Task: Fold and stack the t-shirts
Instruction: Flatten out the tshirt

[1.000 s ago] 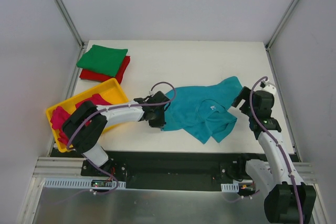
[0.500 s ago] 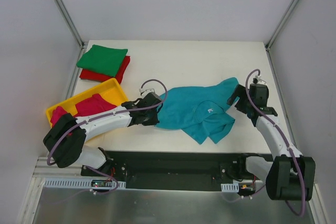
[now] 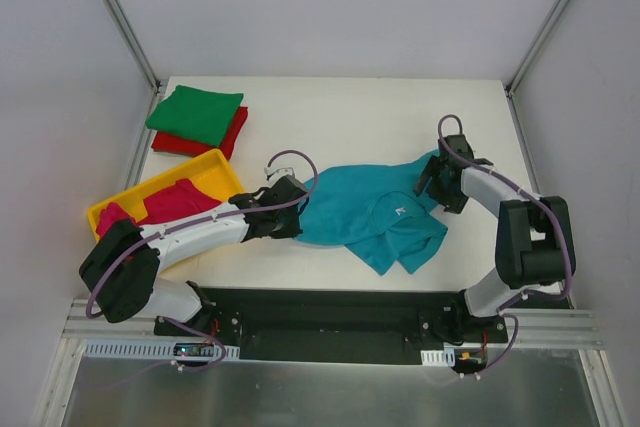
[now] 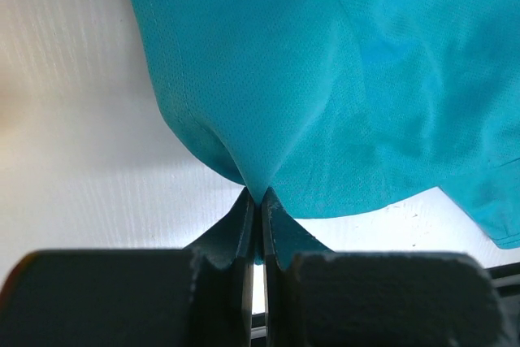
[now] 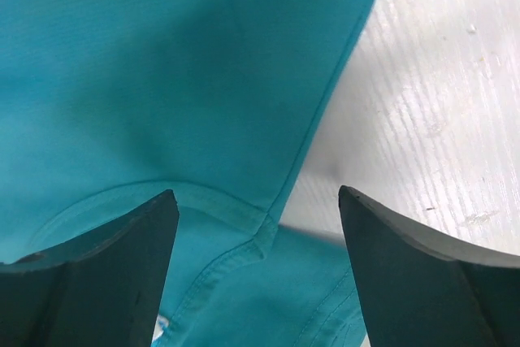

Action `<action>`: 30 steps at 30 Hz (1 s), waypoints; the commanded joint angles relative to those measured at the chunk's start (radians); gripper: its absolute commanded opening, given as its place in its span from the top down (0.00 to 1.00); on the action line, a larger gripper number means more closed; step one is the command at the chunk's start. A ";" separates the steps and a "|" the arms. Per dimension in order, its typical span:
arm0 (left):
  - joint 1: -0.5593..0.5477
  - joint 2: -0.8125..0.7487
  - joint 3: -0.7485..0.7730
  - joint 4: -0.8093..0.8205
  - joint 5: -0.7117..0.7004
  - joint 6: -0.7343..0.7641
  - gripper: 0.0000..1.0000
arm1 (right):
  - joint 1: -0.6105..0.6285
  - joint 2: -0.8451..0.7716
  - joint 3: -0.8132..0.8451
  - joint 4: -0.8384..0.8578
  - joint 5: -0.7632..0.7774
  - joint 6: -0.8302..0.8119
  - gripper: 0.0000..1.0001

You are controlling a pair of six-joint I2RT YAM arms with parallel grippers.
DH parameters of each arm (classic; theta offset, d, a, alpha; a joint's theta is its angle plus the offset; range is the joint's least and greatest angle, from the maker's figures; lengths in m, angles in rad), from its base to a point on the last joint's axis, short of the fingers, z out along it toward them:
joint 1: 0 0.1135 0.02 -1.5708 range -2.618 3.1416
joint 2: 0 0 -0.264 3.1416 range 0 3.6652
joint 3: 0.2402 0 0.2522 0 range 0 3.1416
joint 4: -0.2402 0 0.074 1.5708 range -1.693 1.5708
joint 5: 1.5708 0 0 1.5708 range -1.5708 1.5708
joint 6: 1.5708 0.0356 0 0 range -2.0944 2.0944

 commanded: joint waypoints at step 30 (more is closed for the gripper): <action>0.031 -0.181 0.217 -0.106 -0.065 0.150 1.00 | 0.071 -0.315 0.106 -0.027 0.139 -0.099 0.99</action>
